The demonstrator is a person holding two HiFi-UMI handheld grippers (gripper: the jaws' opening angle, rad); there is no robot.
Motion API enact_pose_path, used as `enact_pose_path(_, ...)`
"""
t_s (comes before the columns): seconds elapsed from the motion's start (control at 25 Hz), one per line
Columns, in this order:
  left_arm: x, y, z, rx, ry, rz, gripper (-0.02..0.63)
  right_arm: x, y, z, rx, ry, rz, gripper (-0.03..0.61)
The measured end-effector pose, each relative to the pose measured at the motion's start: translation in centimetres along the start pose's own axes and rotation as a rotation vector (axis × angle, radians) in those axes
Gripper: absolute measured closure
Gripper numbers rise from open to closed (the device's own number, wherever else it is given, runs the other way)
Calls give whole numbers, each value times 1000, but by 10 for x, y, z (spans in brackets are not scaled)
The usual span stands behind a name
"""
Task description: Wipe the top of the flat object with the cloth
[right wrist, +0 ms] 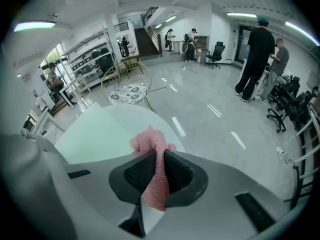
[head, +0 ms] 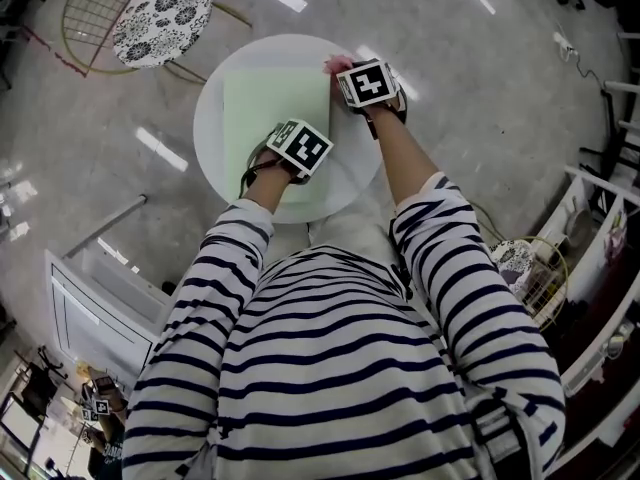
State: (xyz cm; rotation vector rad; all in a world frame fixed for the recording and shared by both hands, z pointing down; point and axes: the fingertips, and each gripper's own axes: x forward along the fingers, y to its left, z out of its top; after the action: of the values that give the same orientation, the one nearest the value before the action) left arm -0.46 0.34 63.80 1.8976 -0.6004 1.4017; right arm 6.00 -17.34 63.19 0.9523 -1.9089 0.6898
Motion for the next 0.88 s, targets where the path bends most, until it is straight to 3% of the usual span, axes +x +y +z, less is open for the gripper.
enact_pose_path(0.88,-1,-1,1,-36,-3,-21,396,-31,88,-102,-99,105,222,537)
